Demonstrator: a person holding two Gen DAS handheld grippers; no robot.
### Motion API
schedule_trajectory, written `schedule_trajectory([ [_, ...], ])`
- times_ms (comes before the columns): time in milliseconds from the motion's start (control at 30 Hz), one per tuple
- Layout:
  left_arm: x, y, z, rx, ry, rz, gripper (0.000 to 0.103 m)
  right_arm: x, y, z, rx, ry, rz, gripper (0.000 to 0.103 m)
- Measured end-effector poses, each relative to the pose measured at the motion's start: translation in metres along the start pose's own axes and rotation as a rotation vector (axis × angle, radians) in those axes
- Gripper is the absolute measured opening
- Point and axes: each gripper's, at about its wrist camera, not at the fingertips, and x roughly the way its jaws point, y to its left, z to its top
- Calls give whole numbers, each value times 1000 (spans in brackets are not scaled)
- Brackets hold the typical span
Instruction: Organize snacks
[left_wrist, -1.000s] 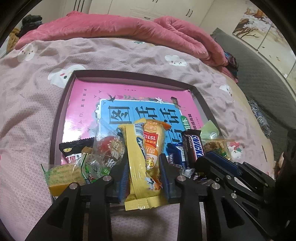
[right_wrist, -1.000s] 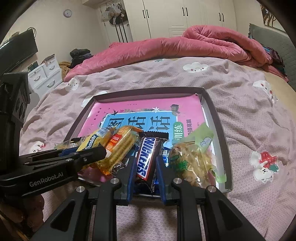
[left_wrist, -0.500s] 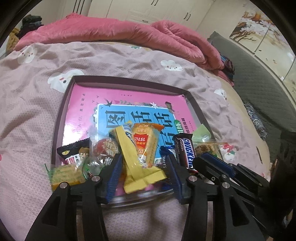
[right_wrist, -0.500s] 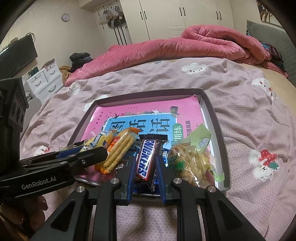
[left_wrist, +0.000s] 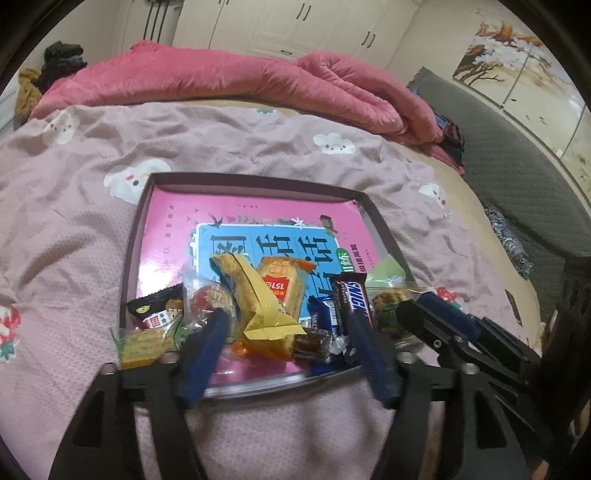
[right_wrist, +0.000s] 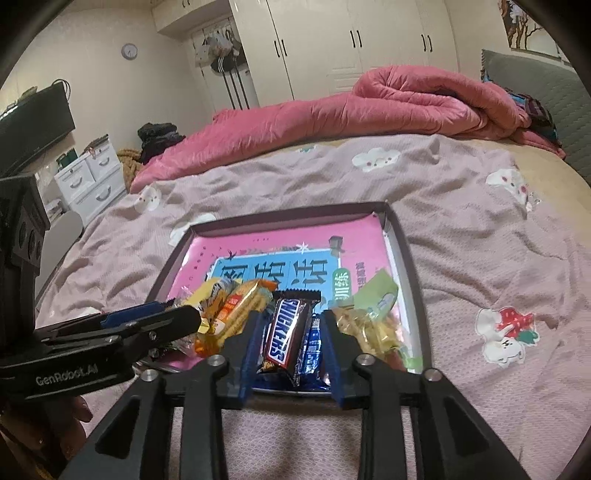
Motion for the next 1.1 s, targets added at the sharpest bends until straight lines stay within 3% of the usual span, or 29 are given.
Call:
schedule_trajectory([
  [467, -38, -14, -28, 16, -1, 63, 79, -53, 3, -16, -23, -62, -7, 79],
  [767, -58, -22, -67, 36, 13, 138, 80, -81, 5, -48, -71, -72, -39, 90],
  [1100, -68, -18, -96, 32, 41, 189, 80, -78, 9, -77, -50, 3, -12, 94],
])
